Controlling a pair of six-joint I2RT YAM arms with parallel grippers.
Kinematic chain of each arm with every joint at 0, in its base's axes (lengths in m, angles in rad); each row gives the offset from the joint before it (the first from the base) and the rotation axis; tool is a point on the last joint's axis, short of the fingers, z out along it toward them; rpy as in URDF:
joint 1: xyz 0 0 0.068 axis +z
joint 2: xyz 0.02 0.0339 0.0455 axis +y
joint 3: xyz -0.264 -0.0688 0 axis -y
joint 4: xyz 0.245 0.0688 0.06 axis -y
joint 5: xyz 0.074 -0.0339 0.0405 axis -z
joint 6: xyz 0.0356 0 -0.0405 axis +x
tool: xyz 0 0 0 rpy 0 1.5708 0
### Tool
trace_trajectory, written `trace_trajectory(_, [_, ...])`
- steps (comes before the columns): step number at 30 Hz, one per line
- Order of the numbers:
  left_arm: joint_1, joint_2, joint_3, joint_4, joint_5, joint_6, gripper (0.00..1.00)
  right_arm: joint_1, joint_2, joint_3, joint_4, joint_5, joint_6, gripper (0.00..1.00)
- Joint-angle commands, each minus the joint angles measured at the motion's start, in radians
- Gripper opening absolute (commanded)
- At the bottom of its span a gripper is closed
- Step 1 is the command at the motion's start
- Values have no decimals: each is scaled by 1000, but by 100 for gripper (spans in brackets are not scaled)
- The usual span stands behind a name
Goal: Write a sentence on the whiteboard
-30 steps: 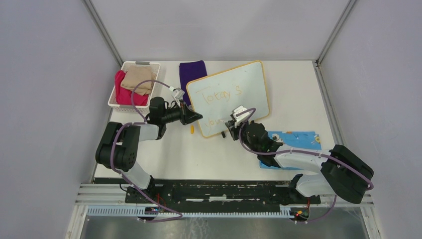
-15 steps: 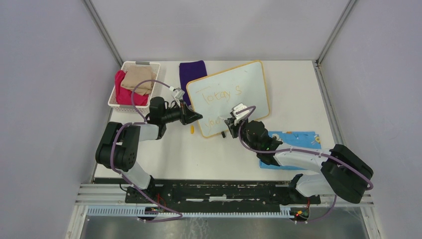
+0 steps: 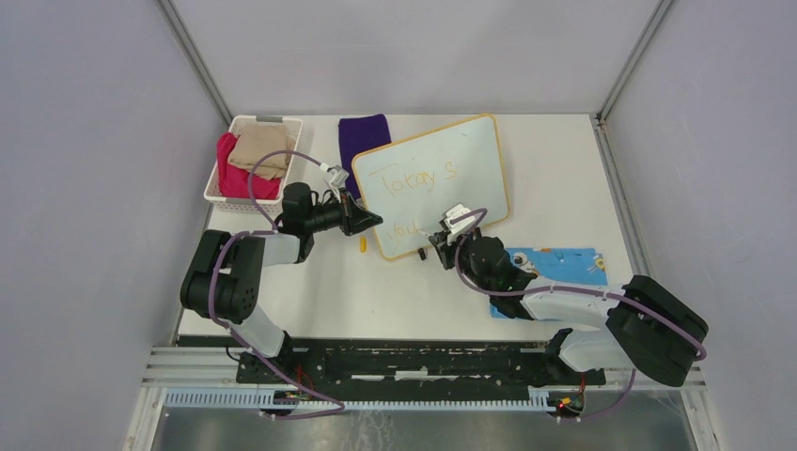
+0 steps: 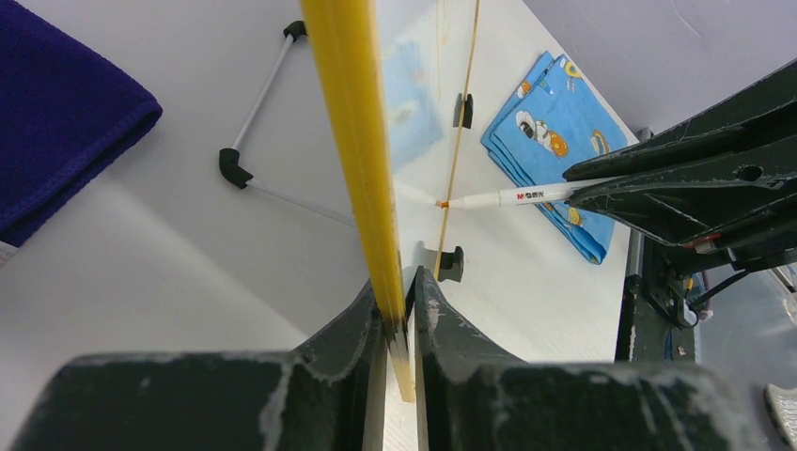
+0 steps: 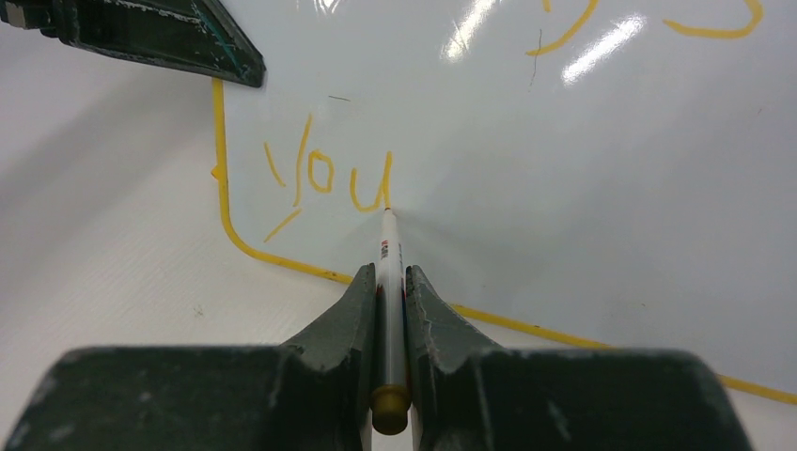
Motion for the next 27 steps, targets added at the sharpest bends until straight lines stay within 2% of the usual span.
trace_trajectory(1, [-15,36,-8,-105,-97,116,2,-8,-30,-15,-3,35,6,0])
trace_trajectory(8, [-15,39,-6,-105,-97,116,2,-9,-76,22,8,37,-7,0])
trace_trajectory(19, [-15,37,-6,-105,-97,116,2,-24,-17,100,8,26,-24,0])
trace_trajectory(27, [-15,39,-7,-105,-97,116,2,-35,2,78,5,33,-17,0])
